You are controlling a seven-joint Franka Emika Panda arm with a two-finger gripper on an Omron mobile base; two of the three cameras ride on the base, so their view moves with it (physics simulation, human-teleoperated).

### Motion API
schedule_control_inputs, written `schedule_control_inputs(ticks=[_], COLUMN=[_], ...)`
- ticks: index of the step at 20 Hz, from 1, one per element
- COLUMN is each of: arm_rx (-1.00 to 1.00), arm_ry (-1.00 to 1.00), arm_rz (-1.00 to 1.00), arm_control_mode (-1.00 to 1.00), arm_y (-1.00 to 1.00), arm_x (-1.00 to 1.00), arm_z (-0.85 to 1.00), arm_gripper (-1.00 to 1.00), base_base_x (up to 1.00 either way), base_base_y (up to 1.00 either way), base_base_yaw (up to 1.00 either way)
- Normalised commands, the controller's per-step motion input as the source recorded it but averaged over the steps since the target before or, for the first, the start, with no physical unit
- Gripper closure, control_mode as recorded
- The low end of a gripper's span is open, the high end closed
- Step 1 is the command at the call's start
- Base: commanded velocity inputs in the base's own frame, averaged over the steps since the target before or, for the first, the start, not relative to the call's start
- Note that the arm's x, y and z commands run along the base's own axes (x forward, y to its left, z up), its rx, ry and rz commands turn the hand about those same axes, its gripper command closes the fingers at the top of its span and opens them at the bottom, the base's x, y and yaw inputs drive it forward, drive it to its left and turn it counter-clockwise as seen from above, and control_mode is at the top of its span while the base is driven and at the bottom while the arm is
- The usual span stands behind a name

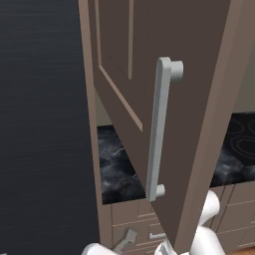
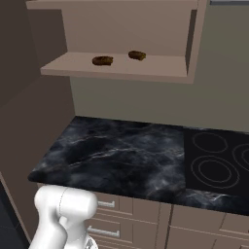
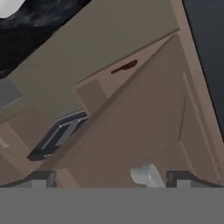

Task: Pick the sweet potato, sweet potato from the counter and place them in the cabinet. Then close the cabinet.

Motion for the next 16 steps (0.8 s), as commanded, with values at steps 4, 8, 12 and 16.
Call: schedule_control_inputs(ticks=[4,8,12,16], arm_rx=[-0.06,-0.02,0.04,0.15], arm_ry=[0.01,0.00,0.09,0.30], arm_rz=[-0.13,-0.15,-0.18,-0.06], arm_control_mode=[-1.00,-1.00,-1.00,-1.00], arm_y=[0.00,-0.20,-0.90,-1.00], arm_x=[0.97,0.83,0.94,1.00], arm_z=[0.00,0.06,0.39,0.32], arm_gripper=[-1.00,-1.00,-1.00,-1.00], base_base_x=[0.00,0.00,0.00,0.00], base_base_y=[0.00,0.00,0.00,0.00], base_base_yaw=[0.00,0.00,0.00,0.00])
